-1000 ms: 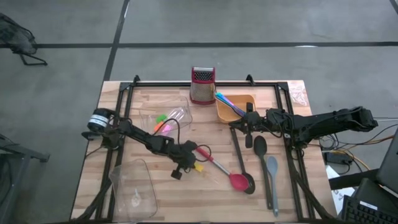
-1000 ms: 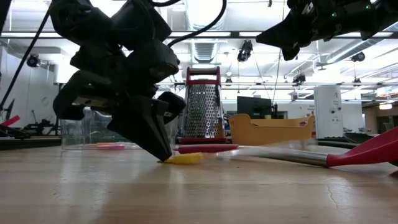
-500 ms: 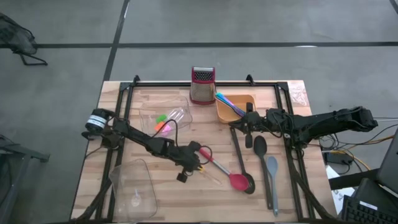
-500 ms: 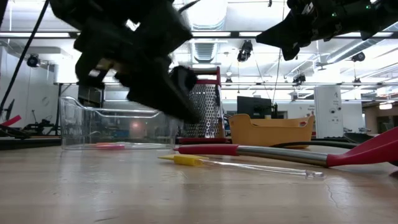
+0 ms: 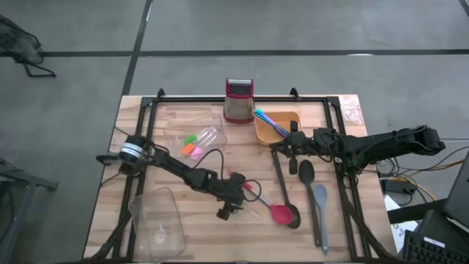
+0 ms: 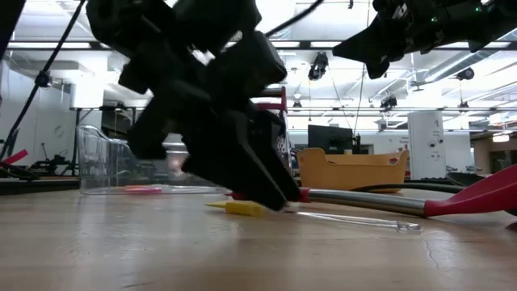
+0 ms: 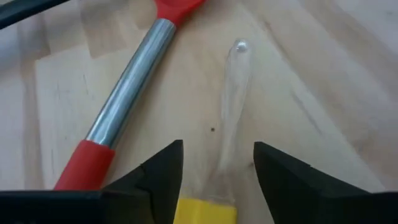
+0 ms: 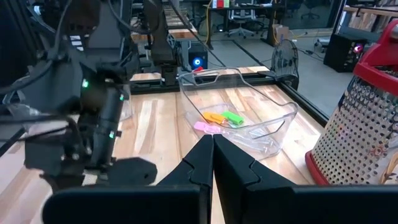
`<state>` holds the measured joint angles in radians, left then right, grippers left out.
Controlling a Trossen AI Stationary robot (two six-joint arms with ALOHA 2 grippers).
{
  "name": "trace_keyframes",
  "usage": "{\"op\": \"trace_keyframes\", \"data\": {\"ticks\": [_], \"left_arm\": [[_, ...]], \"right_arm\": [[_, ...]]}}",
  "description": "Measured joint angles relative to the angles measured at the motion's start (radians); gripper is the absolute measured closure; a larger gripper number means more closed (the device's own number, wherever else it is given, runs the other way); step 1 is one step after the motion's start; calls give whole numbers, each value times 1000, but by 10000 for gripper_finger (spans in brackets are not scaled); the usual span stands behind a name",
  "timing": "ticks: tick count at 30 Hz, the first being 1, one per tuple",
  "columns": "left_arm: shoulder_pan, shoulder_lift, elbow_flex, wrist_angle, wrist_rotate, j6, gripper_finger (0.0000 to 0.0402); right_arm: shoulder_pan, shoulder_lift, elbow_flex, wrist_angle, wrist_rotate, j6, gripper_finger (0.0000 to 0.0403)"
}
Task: Pick & Place Kitchen Items
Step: Put the yellow spatula into the top transparent bin
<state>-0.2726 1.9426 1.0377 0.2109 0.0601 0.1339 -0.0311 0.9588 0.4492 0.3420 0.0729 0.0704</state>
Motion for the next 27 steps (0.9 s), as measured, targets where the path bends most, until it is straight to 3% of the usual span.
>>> {"op": "trace_keyframes", "data": {"ticks": [8, 16, 27], "left_arm": [[0, 107, 45, 14, 4, 19, 235], [9, 150, 44, -11, -11, 57, 384], [16, 51, 42, -90, -63, 82, 398]], "right_arm": [[0, 0, 0, 0, 0, 0, 394], [0, 0, 0, -2, 0, 0, 394], [0, 0, 0, -2, 0, 0, 394]]}}
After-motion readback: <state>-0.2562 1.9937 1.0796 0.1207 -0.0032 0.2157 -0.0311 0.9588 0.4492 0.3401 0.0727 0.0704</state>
